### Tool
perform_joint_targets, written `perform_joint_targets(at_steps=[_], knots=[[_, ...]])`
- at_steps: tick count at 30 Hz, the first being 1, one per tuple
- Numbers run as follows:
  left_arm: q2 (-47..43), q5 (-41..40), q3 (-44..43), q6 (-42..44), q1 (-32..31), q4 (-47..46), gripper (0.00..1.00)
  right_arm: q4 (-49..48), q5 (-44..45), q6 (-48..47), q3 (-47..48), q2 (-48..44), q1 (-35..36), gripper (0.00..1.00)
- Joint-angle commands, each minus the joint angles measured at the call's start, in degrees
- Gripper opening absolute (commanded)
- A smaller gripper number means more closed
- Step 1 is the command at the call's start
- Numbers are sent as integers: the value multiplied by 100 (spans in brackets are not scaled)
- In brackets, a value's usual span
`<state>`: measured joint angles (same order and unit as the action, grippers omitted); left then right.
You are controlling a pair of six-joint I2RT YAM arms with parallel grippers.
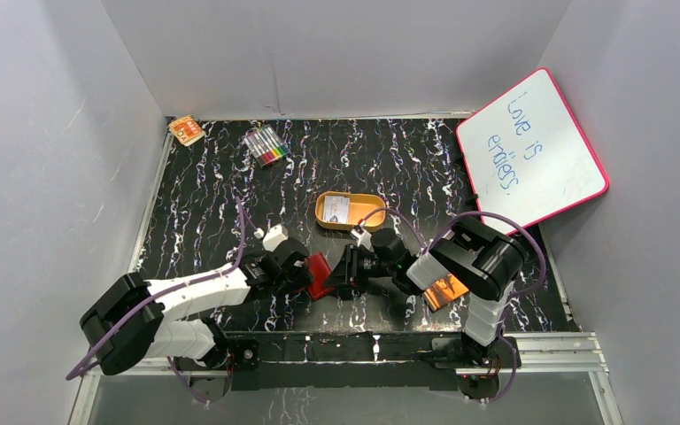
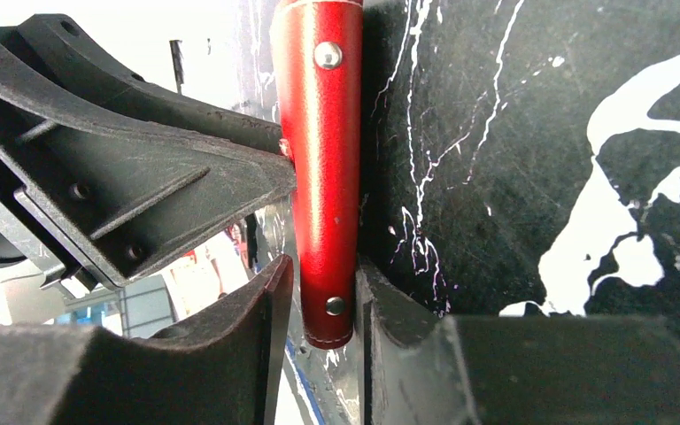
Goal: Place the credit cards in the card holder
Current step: Close the card holder at the center of the board.
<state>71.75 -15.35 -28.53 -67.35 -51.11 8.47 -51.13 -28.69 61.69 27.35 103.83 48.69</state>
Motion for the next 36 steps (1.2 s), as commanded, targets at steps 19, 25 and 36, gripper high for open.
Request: perform_joint_targets(at_steps=[19, 25, 36], knots=[[-1517, -831, -2614, 395, 30, 3941, 62, 4877, 989, -1987, 1316, -2773, 163, 0], [-1846, -1786, -4523, 615, 27, 4665, 70, 7559, 3105, -4171, 3358, -3574, 195, 0], [-1793, -1494, -4795, 1495, 25, 1450, 88, 3651, 7989, -10163, 3336, -4012, 946, 0]])
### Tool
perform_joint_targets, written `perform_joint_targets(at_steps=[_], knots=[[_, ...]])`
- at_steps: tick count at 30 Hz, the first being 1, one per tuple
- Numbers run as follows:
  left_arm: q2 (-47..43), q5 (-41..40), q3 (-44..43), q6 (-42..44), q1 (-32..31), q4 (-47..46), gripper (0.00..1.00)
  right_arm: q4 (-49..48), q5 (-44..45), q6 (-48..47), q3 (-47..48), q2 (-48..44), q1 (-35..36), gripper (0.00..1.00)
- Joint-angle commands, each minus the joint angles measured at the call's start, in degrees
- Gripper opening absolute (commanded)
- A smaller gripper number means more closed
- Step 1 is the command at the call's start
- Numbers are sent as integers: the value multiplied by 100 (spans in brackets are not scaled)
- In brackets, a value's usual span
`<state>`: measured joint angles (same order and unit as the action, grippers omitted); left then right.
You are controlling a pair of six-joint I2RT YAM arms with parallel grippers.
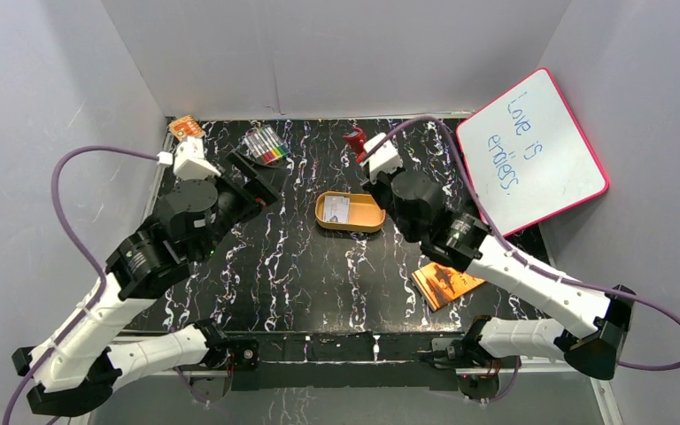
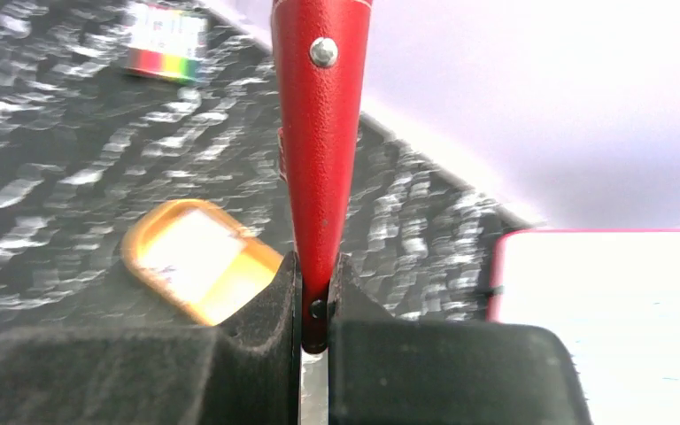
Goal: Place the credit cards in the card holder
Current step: Close the card holder at the center of the board.
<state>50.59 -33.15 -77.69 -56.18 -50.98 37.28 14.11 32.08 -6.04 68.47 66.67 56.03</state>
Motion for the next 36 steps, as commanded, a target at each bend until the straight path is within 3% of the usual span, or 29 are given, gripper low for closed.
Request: perform_joint_targets(at_steps=[1, 5, 7, 10, 16, 26, 32, 36], knots=[[384, 377, 167, 376, 15, -1714, 88, -3651, 1963, -4384, -1064, -357, 257, 0], [494, 613, 425, 488, 13, -2828, 89, -6335, 1655, -6939, -2113, -570, 652, 0], [509, 726, 513, 699, 15, -3425, 89, -7016, 1400, -7802, -2482, -633, 840, 0], [558, 1021, 533, 1034, 14, -3912, 90, -7252, 1192, -8456, -2751, -699, 1059, 0], [791, 1620, 695, 1245, 17, -4134, 91, -7429, 1277, -8873, -2826, -608, 1316, 0], [1259, 2214, 693, 881, 17, -4019, 90, -7482, 1359, -8909, -2654, -481, 1399, 0], [1472, 2217, 660, 605, 18, -4208, 84, -7502, 1440, -8910, -2515, -375, 1445, 0], [1577, 2102, 639, 347, 17, -4273, 71, -7502, 1470, -8897, -2467, -325, 1454, 0]])
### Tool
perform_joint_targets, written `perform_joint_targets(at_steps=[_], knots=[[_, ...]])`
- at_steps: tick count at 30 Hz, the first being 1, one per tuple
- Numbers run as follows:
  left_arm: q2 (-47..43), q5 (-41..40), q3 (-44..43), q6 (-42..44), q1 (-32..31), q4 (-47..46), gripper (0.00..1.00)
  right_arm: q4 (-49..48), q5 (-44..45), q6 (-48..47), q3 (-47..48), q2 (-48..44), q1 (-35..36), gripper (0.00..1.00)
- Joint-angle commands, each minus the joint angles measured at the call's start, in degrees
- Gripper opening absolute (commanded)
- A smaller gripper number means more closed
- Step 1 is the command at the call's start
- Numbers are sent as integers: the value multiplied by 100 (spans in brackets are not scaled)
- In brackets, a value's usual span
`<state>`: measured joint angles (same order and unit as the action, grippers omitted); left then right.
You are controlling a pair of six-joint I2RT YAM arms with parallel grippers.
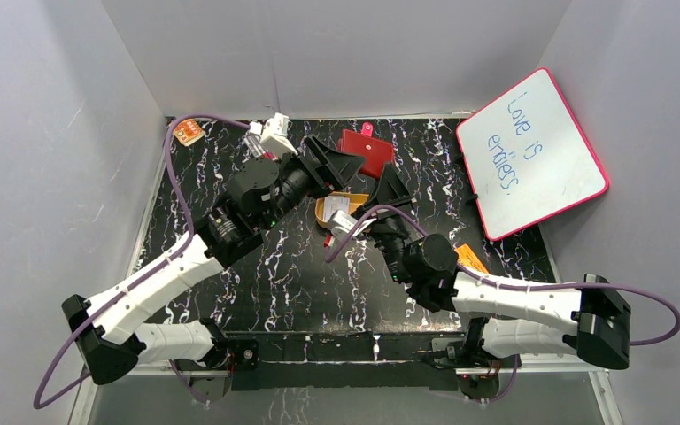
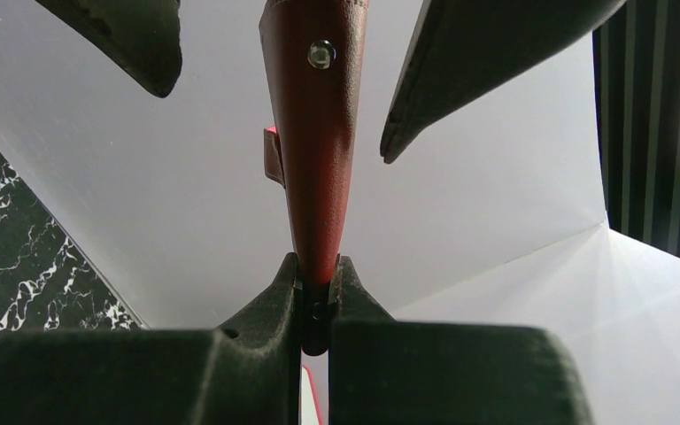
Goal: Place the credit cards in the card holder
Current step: Close the card holder at the center of the board.
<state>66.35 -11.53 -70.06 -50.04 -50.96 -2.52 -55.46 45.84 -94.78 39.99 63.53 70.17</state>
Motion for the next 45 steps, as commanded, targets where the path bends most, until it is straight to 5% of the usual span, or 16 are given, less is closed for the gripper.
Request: perform_joint_targets(at_steps=[1, 6, 16, 20, 24, 27, 28, 31, 33, 38, 41, 45], knots=[[27, -91, -144, -339, 14, -285, 67, -545, 100, -23, 391, -1, 40, 0], [79, -185, -129, -515, 14, -360, 54, -536, 104, -23, 422, 19, 49, 0], [234, -261, -211, -670, 11, -433, 50, -544, 109, -4, 464, 87, 74, 0], [230, -316, -196, -674, 11, -452, 35, -536, 114, 11, 462, 90, 84, 0], [183, -346, -148, -515, 14, -545, 0, -378, 160, 83, 494, 85, 100, 0], [96, -571, -91, -478, 15, -494, 0, 249, 270, 299, 582, 87, 153, 0], [57, -672, -74, -480, 27, -446, 0, 588, 342, 465, 660, 104, 185, 8], [-78, -980, -106, -349, 157, -135, 0, 2196, 565, 1447, 1067, 148, 323, 47], [-220, -1201, -149, -180, 302, 160, 0, 3721, 480, 2614, 1455, 147, 398, 62], [-775, -2057, -218, 580, 474, 1100, 0, 6612, -845, 5260, 2059, 153, 427, 72], [-1209, -2306, -165, 1091, 481, 1606, 0, 6978, -1770, 6577, 2027, 225, 189, 75], [-1564, -1862, -76, 1509, 474, 2613, 0, 6622, -4745, 8702, 1888, 106, -1734, 75]])
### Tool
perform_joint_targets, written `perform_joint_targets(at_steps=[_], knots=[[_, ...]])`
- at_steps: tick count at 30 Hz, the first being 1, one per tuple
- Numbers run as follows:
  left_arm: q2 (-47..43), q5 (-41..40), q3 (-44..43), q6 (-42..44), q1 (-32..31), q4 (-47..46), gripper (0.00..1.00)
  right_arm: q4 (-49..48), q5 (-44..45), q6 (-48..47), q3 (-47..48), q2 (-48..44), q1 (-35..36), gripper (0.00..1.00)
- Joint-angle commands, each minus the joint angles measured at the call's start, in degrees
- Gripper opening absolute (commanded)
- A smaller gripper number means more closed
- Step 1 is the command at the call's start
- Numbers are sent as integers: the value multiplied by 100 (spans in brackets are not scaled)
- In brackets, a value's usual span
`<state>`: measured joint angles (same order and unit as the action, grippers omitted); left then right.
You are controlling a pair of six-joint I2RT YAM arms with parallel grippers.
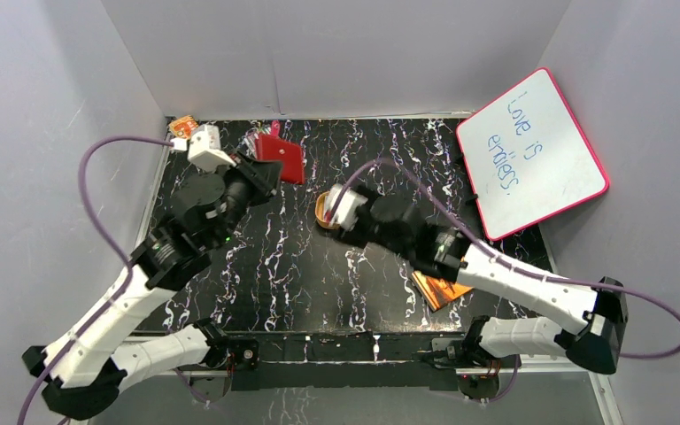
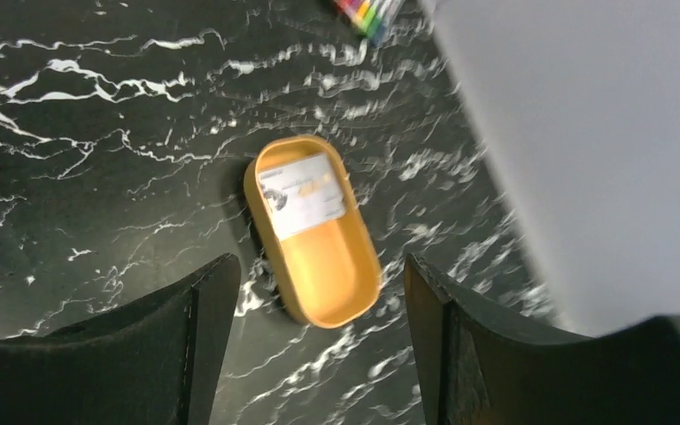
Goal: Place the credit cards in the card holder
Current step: Close the card holder at the center of the board.
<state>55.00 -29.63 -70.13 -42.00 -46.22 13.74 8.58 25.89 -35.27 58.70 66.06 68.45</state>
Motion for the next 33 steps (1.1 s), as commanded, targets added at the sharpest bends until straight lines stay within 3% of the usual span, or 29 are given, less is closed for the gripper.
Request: perform_joint_targets(at_steps=[1, 3, 6, 11, 15, 17, 20, 23, 28, 33], knots=[[-508, 170, -34, 752, 4, 1210, 0, 12, -3339, 3255, -58, -184, -2047, 76], [-680, 754, 88, 790, 3, 1555, 0, -346, -4095, 4155, -138, -246, -2778, 75], [-968, 1774, 414, 761, 5, 1604, 0, -786, -4838, 5020, -277, -416, -3189, 74], [-1404, 3680, 1220, 615, 5, 983, 0, -1116, -4681, 5521, -706, -1304, -3222, 75], [-1705, 4723, 1654, 574, 0, 378, 0, -541, -4509, 5603, -638, -1931, -3218, 77], [-1820, 5025, 1757, 606, 1, 185, 0, 5, -4768, 5464, -287, -1934, -3221, 77], [-1927, 5536, 1887, 699, 2, -205, 0, 472, -5877, 5540, 42, -1751, -3215, 77], [-1767, 5977, 1740, 793, 2, -288, 0, -214, -6467, 6071, -175, -1748, -3222, 76], [-1861, 5924, 1745, 751, 5, -238, 0, -1238, -6918, 6745, -469, -1816, -3222, 77], [-1897, 5955, 1766, 719, 2, -236, 0, -1699, -7151, 7183, -573, -1649, -3221, 66]])
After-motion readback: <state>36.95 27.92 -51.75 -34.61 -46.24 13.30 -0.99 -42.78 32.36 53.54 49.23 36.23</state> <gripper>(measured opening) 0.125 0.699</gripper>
